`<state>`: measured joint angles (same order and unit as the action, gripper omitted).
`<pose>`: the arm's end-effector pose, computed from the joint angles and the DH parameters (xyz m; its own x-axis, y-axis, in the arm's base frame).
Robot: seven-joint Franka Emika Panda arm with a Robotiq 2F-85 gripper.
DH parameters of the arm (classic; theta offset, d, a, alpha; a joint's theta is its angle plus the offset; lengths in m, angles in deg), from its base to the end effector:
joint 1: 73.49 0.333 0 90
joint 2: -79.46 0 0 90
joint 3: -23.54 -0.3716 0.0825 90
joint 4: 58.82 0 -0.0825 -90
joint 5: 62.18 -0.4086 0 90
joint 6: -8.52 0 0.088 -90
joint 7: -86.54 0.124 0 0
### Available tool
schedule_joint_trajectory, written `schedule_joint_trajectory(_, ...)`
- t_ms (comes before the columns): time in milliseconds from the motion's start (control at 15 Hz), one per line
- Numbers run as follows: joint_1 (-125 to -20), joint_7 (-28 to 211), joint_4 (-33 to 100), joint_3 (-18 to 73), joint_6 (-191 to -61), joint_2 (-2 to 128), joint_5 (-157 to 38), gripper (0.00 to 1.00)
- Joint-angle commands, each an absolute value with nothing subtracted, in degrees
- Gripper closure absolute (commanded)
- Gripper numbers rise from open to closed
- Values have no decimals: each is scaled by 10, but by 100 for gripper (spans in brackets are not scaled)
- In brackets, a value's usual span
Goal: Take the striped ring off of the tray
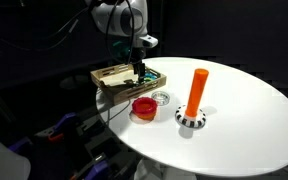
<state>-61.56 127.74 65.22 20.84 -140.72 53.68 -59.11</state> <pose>0.5798 0.1520 0.1954 0.9122 -0.4097 -0.0028 -0.4097 -0.9122 0.0110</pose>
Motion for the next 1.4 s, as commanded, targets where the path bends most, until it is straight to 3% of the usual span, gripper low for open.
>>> schedule_joint_trajectory(0, -604, 1269, 642, 220, -1423, 522, -610, 0)
schedule_joint_trajectory(133, -602, 1269, 640, 221, -1425, 518, -615, 0)
schedule_joint_trajectory(333, -600, 1269, 639, 224, -1427, 513, -621, 26)
schedule_joint_trajectory(400, -599, 1269, 638, 224, -1427, 513, -622, 30)
schedule_joint_trajectory(600, -598, 1269, 638, 226, -1426, 513, -622, 34)
schedule_joint_trajectory(733, -598, 1269, 641, 226, -1425, 518, -623, 58)
schedule_joint_trajectory(800, -599, 1268, 642, 225, -1424, 522, -625, 60)
schedule_joint_trajectory(1067, -606, 1261, 649, 220, -1417, 542, -641, 94)
schedule_joint_trajectory(1200, -609, 1257, 654, 219, -1417, 556, -648, 99)
schedule_joint_trajectory(1333, -608, 1260, 656, 222, -1417, 568, -647, 94)
